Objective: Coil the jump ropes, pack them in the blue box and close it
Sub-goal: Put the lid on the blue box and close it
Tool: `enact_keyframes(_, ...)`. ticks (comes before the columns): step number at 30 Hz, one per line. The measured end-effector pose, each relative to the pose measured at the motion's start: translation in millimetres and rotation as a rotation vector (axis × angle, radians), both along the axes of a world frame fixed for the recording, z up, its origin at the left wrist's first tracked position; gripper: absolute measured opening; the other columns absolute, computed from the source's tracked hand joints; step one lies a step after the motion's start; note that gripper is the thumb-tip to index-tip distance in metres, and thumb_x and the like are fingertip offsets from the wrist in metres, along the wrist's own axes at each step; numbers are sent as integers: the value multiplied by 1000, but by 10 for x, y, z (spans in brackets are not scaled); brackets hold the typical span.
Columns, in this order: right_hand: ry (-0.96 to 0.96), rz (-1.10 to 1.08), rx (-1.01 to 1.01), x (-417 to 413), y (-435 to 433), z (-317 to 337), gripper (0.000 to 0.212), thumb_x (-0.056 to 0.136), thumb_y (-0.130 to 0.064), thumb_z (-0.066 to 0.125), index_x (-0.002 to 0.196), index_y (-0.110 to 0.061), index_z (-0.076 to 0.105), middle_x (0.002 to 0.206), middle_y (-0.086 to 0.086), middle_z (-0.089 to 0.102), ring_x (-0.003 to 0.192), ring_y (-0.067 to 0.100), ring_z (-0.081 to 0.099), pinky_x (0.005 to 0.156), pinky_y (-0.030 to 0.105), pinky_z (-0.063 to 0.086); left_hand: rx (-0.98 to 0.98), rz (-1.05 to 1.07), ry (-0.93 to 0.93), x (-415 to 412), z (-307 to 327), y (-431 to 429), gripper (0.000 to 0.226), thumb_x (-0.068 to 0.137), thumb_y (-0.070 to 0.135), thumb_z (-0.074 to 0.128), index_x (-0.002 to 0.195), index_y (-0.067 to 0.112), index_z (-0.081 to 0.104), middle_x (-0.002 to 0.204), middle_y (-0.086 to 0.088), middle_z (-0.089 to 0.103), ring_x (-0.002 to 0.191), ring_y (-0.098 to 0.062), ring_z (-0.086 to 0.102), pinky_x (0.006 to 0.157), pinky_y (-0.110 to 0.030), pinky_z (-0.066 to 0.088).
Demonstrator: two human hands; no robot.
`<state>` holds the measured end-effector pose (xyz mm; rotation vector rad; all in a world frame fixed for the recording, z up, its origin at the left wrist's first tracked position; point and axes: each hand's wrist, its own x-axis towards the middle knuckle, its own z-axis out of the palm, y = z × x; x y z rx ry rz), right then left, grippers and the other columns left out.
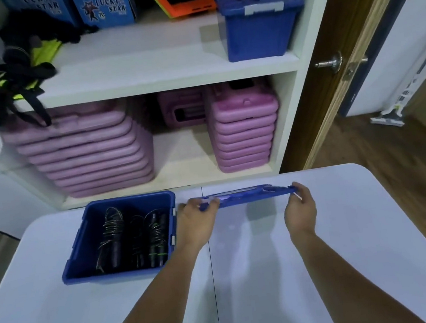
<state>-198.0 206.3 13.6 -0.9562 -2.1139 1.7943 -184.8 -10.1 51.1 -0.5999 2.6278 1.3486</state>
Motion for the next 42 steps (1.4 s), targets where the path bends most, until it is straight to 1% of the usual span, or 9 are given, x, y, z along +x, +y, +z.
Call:
enact_keyframes(4,164,-63,-46,7,-80,283,43,94,6,52,133,-12,56,128,0,59,111,15,57,91,16,42,119,-29,166,-13,420,-152,26,80,41,67,89,17,67,107,-13,61,80,-21,60,60,-23,41)
enact_keyframes(7,248,-91,-108,-8,-180,442,41,92,7,57,130,-7,58,126,5,62,104,18,60,72,1,43,178,-113,308,56,676,-404,13,96,15,58,95,22,68,104,-14,64,76,-15,65,61,-19,45)
enact_keyframes(11,342,25,-99,-19,-415,760,44,90,6,52,118,-25,66,122,7,64,103,21,63,82,21,51,148,-107,476,146,1003,-814,12,100,23,58,93,30,64,93,-3,69,72,-8,59,67,-23,46)
enact_keyframes(14,366,271,-74,15,-714,1029,61,95,1,51,119,-54,56,109,-14,61,91,6,61,83,29,55,248,-32,506,140,1116,-1257,20,99,33,58,103,21,73,97,-4,76,85,-15,68,78,-36,56)
enact_keyframes(18,252,546,-187,69,-1191,1181,78,96,6,46,119,-69,47,110,-4,70,93,17,67,79,39,60,406,134,504,102,1119,-1889,17,94,32,65,99,21,76,89,-1,77,80,-20,68,74,-44,55)
enact_keyframes(23,124,680,-379,158,-1762,1117,56,93,11,51,134,-27,55,98,6,73,81,17,70,70,29,60,572,332,415,104,994,-2621,2,93,12,67,94,12,69,71,-3,67,62,-18,57,55,-27,48)
enact_keyframes(27,71,541,-425,144,-2112,1027,28,96,8,50,122,6,59,103,16,71,86,22,69,73,24,59,656,206,322,216,816,-3101,11,93,-1,62,95,2,73,93,-14,76,86,-28,68,82,-35,56)
enact_keyframes(35,11,329,-402,115,-2452,803,19,93,2,62,111,1,65,108,20,71,97,33,69,81,36,59,651,51,207,313,545,-3454,30,95,-5,59,115,16,68,98,-5,78,80,-17,74,67,-26,61)
enact_keyframes(42,-16,358,-248,138,-2467,631,18,91,3,61,104,-4,70,100,12,74,91,25,71,81,31,58,616,114,157,242,281,-3566,21,90,-1,69,110,-5,67,102,-20,74,91,-34,71,71,-29,61)
